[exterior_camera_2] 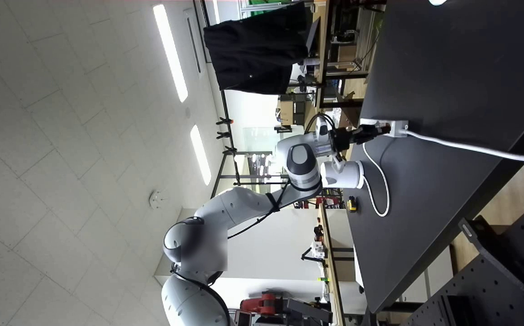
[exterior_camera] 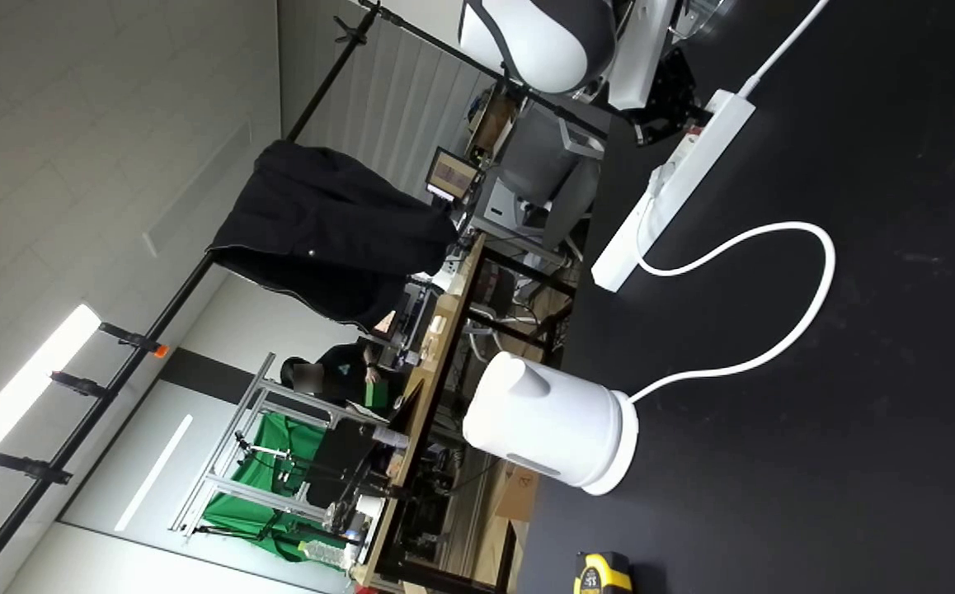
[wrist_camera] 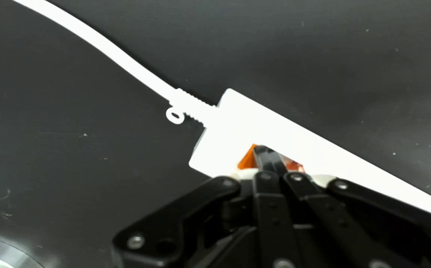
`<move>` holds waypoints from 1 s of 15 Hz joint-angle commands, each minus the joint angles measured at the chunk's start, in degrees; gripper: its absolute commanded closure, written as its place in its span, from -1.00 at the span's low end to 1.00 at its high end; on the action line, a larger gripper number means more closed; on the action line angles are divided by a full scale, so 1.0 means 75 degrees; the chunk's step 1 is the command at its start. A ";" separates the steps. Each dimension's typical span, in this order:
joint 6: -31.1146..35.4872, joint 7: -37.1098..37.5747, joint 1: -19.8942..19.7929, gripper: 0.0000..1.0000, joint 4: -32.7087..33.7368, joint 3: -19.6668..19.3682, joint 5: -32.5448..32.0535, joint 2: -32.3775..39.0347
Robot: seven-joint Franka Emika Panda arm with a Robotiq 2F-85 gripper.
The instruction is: Turn on the extension cable
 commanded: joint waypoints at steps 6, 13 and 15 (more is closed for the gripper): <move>-0.0489 -0.0047 -0.0821 1.00 -0.0434 0.0570 0.0118 -0.1719; -0.1669 0.0107 -0.0946 -0.04 -0.0505 0.0578 -0.0544 -0.2288; -0.1900 0.0110 -0.0992 -0.32 -0.0461 0.0627 -0.0641 -0.2283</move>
